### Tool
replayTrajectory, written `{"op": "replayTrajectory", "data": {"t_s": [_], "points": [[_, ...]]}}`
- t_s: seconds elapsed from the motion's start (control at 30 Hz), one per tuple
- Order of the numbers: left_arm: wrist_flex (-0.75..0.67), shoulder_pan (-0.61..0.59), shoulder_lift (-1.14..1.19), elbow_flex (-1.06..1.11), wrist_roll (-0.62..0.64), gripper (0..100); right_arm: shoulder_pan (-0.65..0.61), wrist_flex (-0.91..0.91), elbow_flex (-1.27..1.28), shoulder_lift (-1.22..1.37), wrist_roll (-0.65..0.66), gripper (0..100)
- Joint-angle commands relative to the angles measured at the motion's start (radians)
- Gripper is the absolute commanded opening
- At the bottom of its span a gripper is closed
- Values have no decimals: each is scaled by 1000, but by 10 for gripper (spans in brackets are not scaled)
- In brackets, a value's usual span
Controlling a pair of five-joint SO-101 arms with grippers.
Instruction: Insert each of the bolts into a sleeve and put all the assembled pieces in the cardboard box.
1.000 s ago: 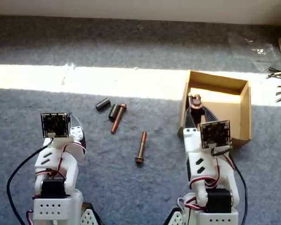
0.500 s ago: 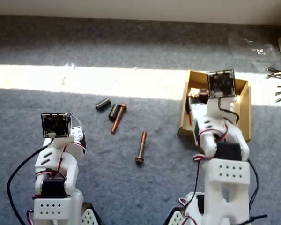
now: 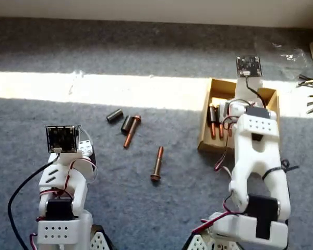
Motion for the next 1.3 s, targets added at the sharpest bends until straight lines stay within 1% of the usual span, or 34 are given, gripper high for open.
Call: {"op": "replayTrajectory", "data": {"t_s": [0.0,0.23,0.5,0.63,0.83,1.07,1.27], "points": [[-20,25,-16,-5,-6,6,31,-10,-148,108,11,6],[-20,24,-16,-5,-6,6,45,-10,-283,320,11,6],[-20,22,-16,-4,-6,7,47,-10,-332,415,11,7],[-20,22,-16,-4,-6,7,45,-10,-332,418,11,18],[-20,22,-16,-4,-6,7,45,-7,-332,417,11,165],[-20,19,-16,-4,-6,7,45,-5,-332,398,11,170],[-20,19,-16,1,-6,6,31,-5,-325,213,8,170]]}}
